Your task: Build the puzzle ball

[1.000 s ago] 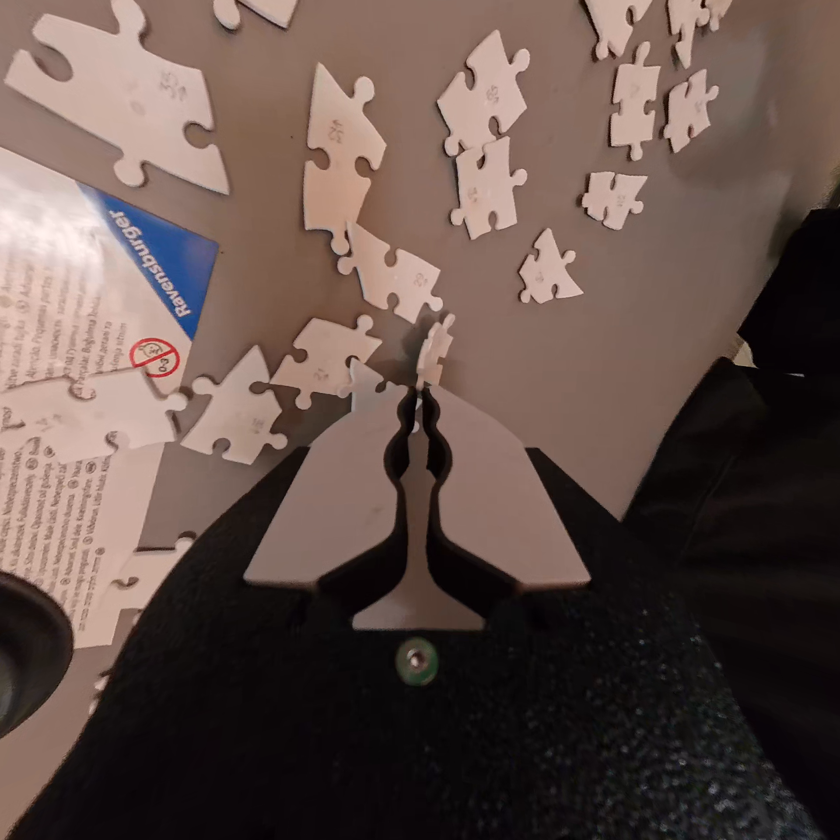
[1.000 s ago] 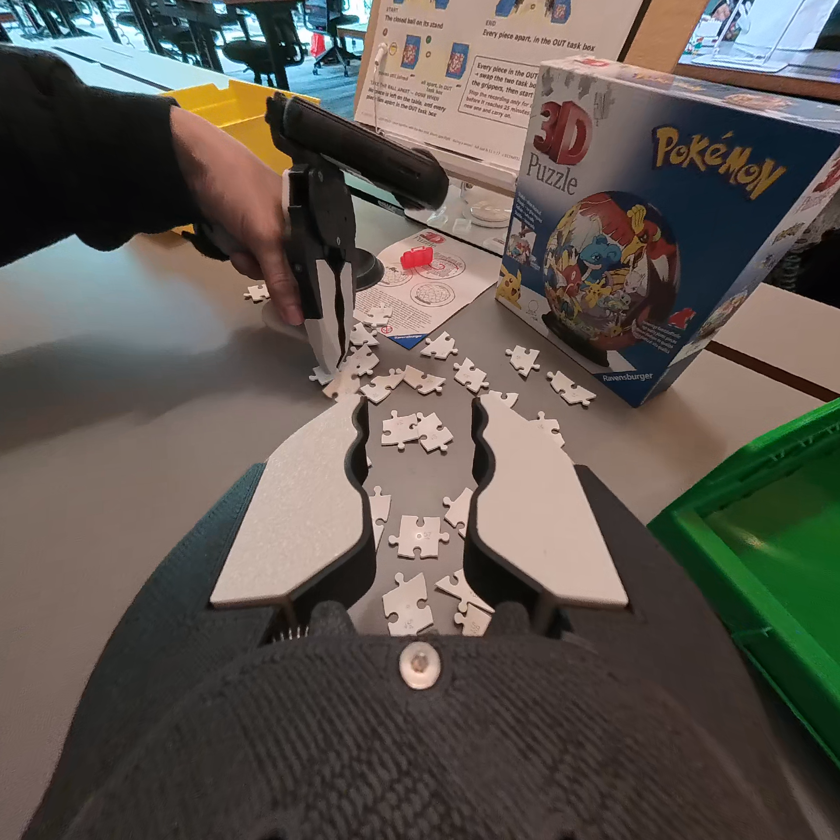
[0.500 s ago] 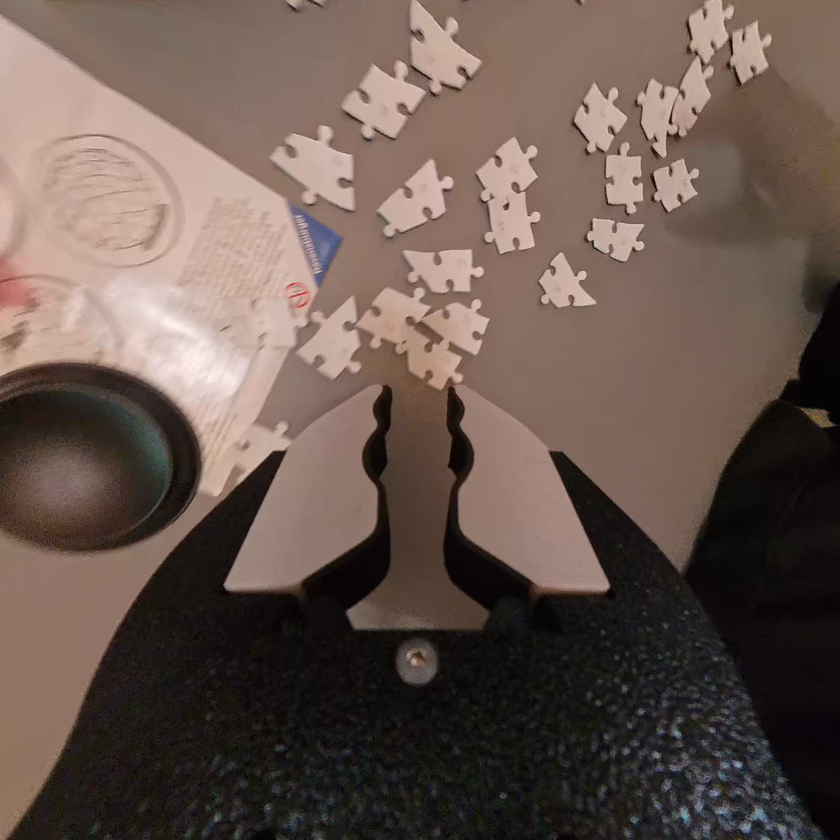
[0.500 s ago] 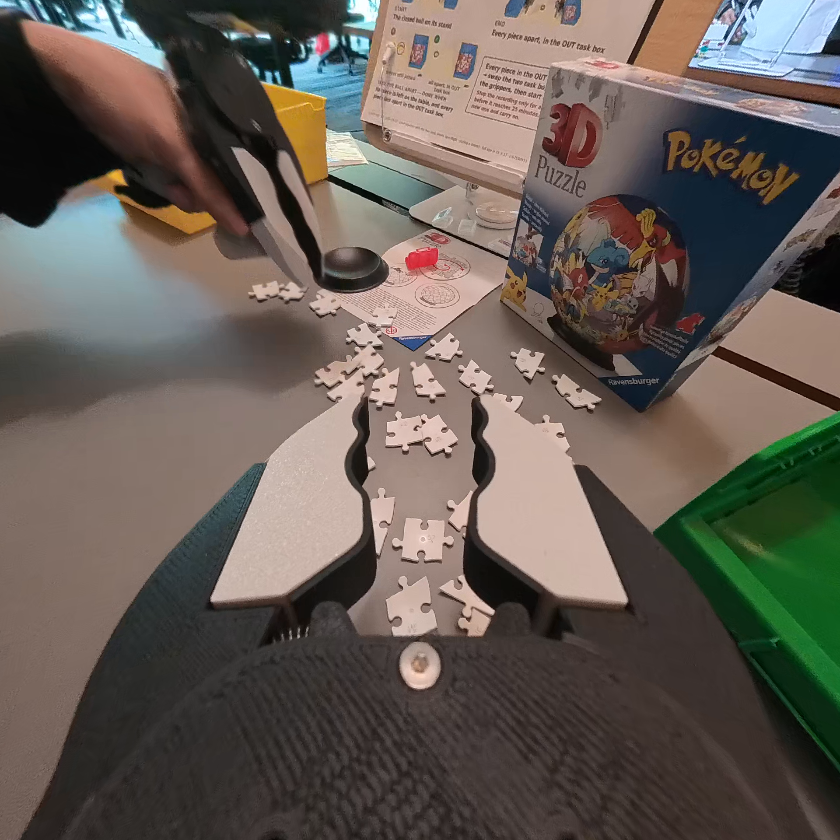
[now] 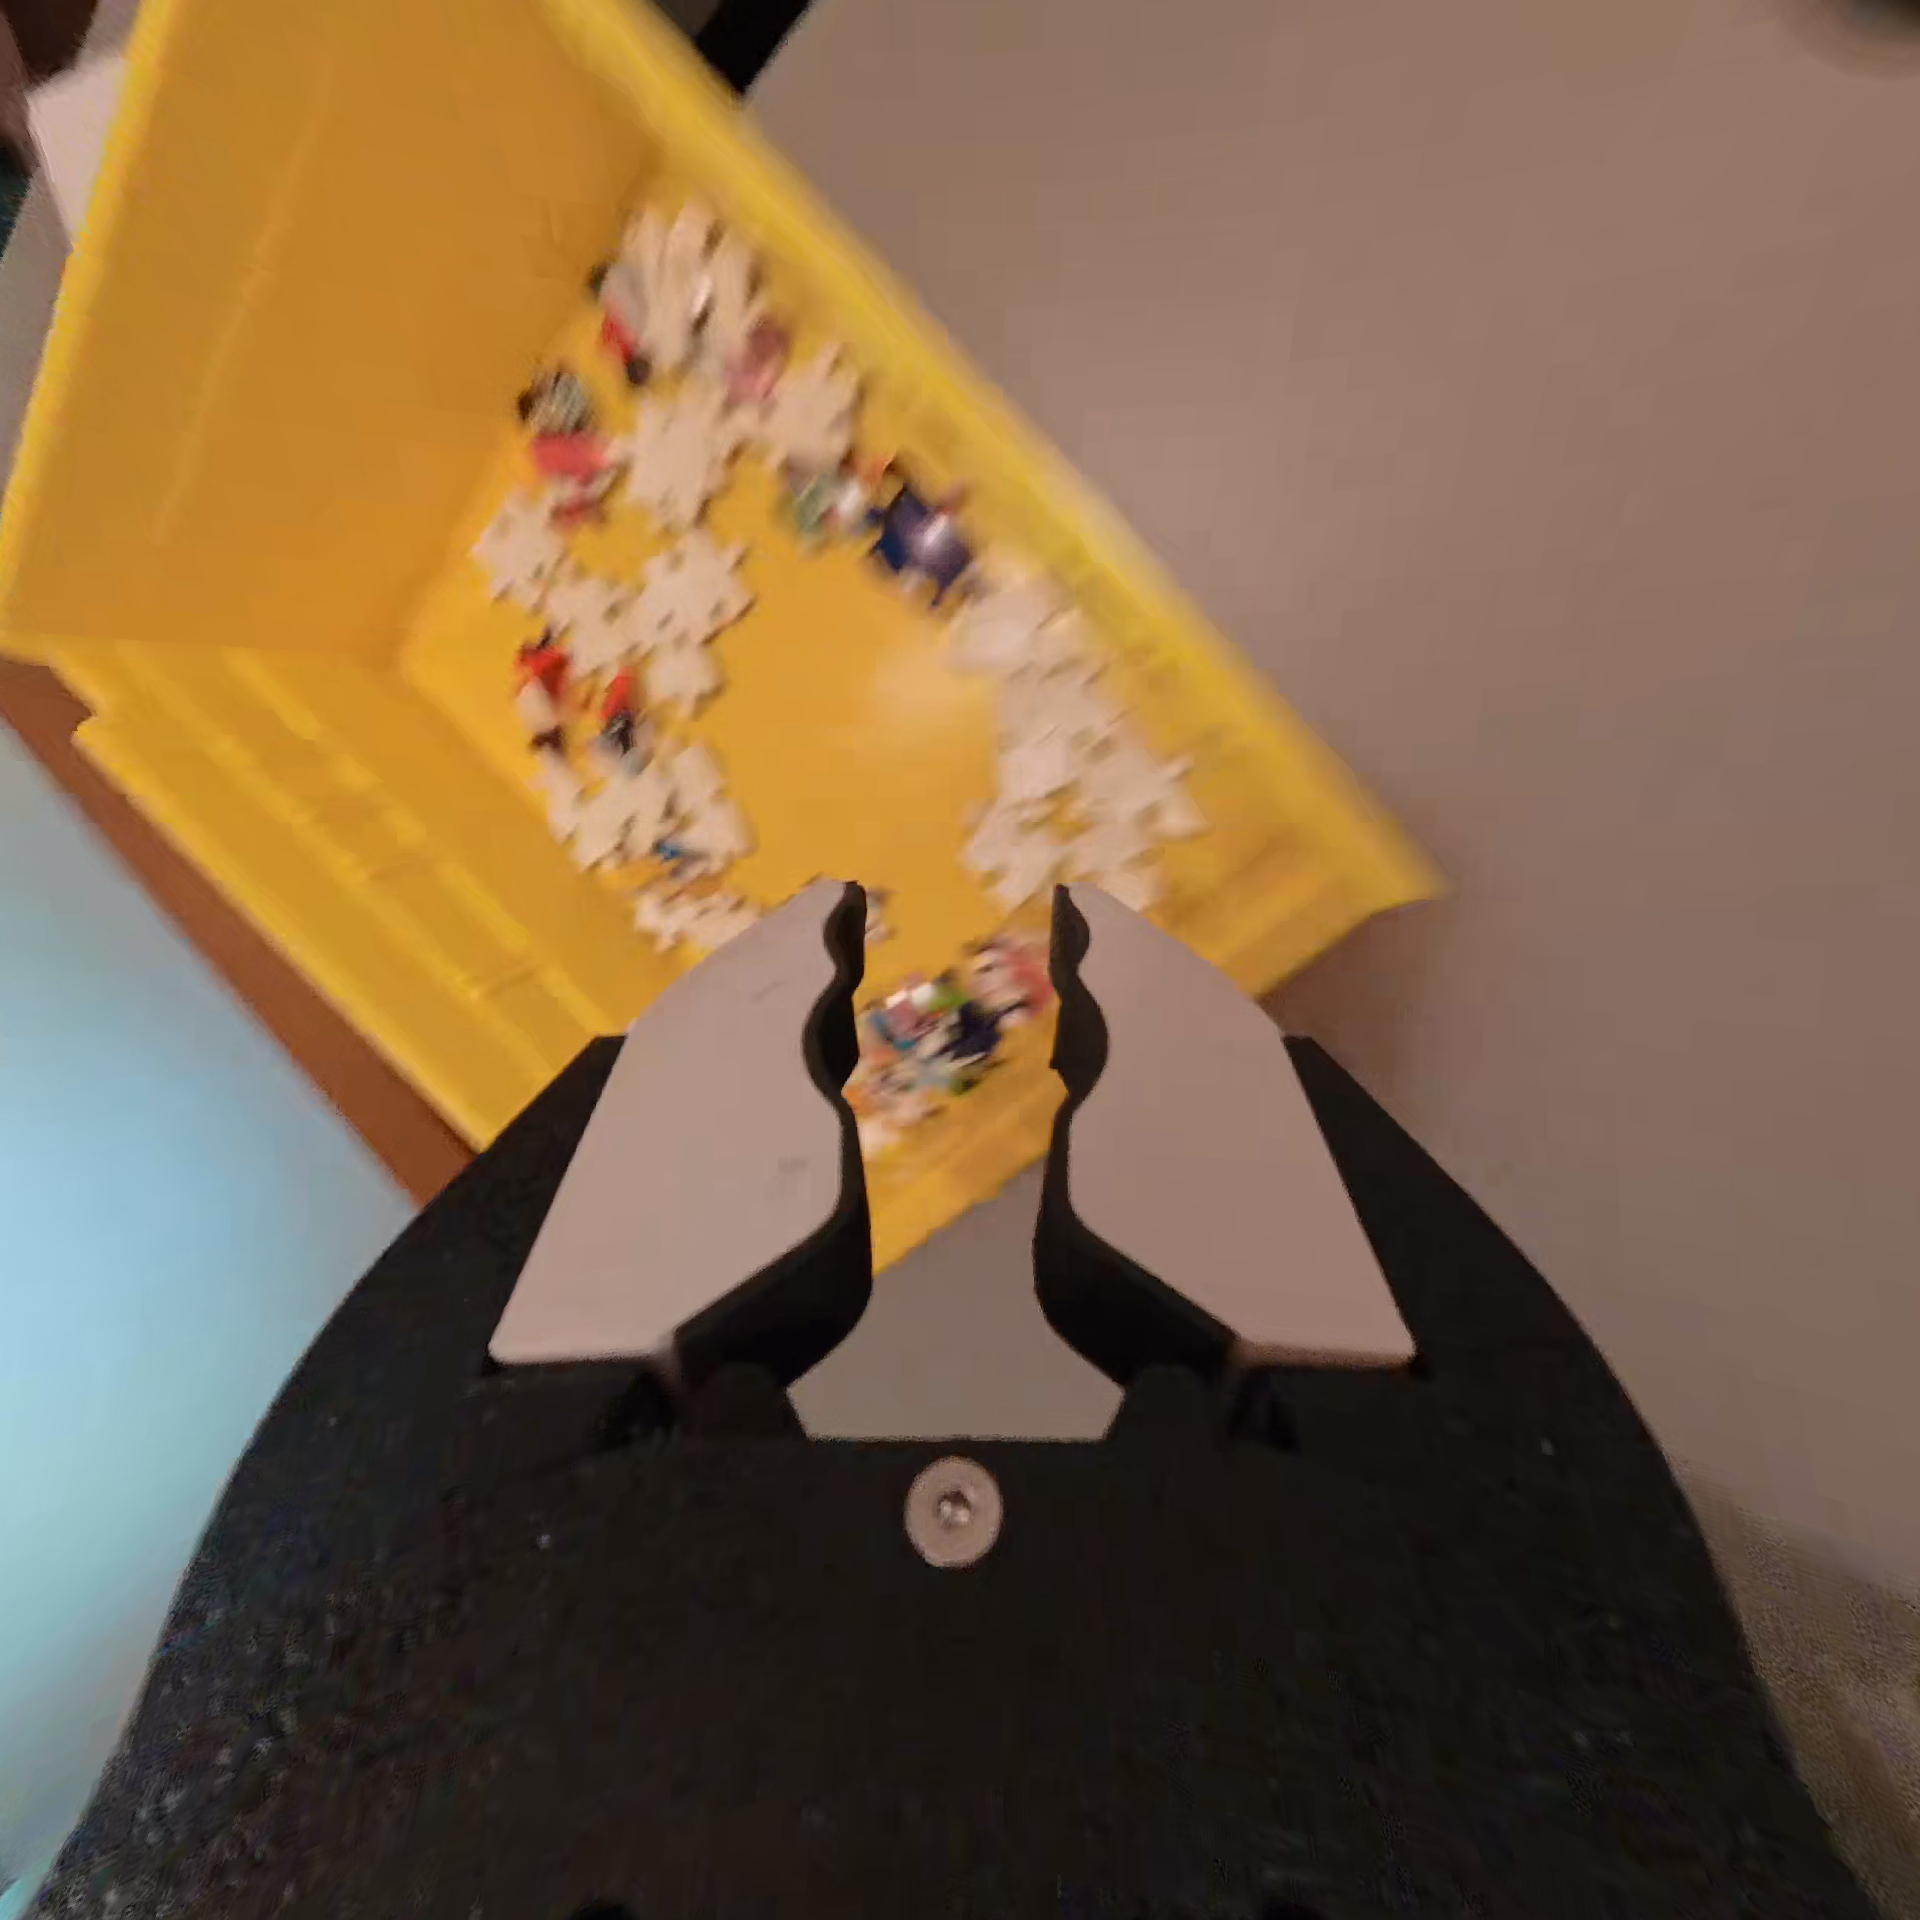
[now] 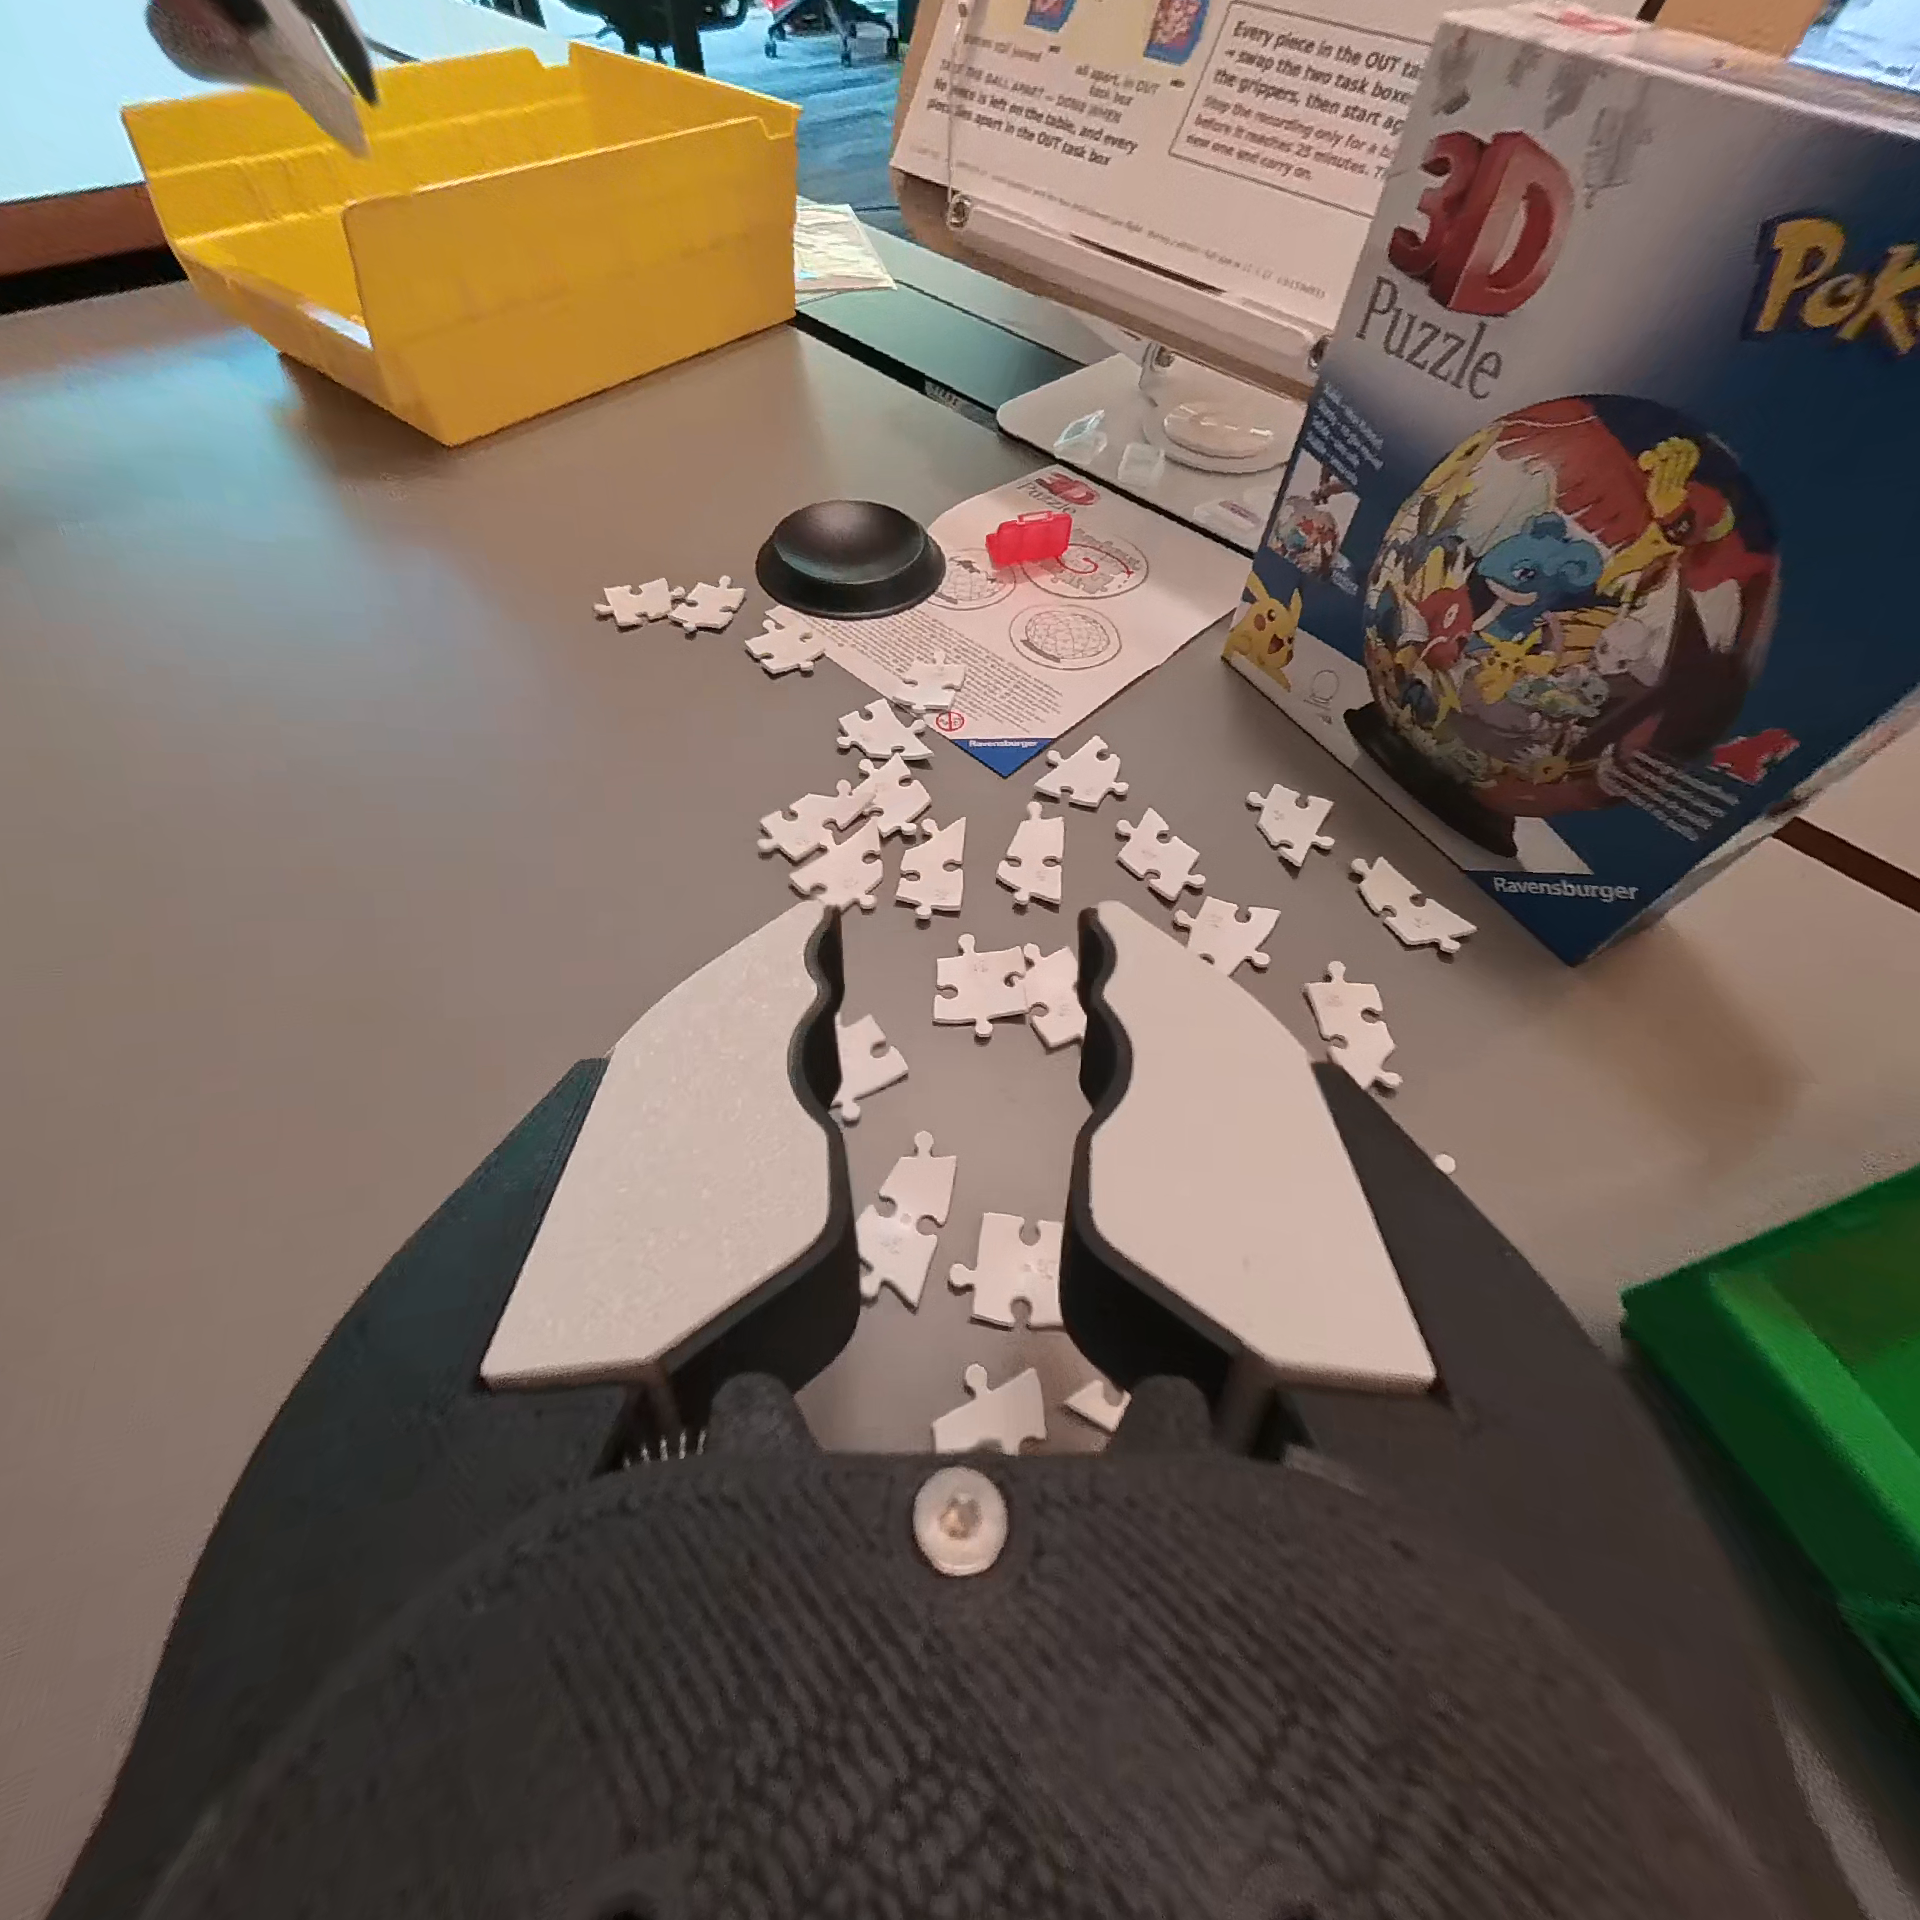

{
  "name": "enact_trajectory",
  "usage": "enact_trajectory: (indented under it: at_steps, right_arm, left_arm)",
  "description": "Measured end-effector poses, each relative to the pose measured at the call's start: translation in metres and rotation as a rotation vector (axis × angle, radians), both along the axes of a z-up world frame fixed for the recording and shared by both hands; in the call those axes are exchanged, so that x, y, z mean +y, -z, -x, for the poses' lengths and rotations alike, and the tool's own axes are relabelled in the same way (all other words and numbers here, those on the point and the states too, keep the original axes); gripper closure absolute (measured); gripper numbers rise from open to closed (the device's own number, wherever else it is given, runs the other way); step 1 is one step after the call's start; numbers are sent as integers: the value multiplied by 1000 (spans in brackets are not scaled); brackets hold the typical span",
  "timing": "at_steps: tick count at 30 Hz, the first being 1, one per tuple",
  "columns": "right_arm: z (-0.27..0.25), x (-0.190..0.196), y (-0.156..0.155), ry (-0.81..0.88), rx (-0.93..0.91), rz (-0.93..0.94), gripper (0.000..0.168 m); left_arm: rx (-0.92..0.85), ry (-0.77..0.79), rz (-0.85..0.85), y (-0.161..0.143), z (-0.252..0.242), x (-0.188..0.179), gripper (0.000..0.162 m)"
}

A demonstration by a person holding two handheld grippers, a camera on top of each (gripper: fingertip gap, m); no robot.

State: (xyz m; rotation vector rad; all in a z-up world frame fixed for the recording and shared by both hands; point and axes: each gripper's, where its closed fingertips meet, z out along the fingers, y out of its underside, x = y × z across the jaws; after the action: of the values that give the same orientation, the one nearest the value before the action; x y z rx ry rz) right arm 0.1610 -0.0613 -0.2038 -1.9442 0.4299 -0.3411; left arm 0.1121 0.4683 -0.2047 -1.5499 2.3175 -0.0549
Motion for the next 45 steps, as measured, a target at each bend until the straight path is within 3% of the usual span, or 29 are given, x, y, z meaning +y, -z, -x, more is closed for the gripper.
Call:
enact_trajectory:
  at_steps: [1,6,8,12,18,23,29,30,31,37,38,42,45]
  right_arm:
    - [2,2,0,-5,-3,6,125]
    - [10,10,-2,-13,-23,17,124]
    - [14,13,-3,-11,-17,3,124]
    - [26,18,0,-21,7,-24,124]
    - [31,16,7,-26,10,33,123]
    - [33,17,9,-35,12,38,123]
    - [35,31,11,-59,33,20,123]
    - [36,34,10,-69,29,20,123]
    - [38,37,9,-80,25,20,123]
    - [44,47,14,-125,22,62,123]
    - [44,47,14,-125,15,69,123]
    - [44,46,11,-118,19,49,123]
    - [44,43,11,-106,20,42,123]
  left_arm:
    - [61,16,-33,12,5,16,129]
    - [272,230,-158,62,19,57,119]
    - [335,244,-156,73,21,64,110]
    - [394,230,-118,88,18,69,108]
    - [472,209,-109,102,13,74,112]
    - [515,139,-31,107,16,71,122]
    - [509,121,-60,106,15,71,128]
    - [476,137,-85,103,11,72,136]
    - [429,153,-99,101,6,71,162]
    - [296,159,-11,90,2,55,162]
    - [275,139,-8,86,1,57,159]
    - [201,41,39,74,-8,64,119]
    - [164,-56,-19,67,-16,85,112]
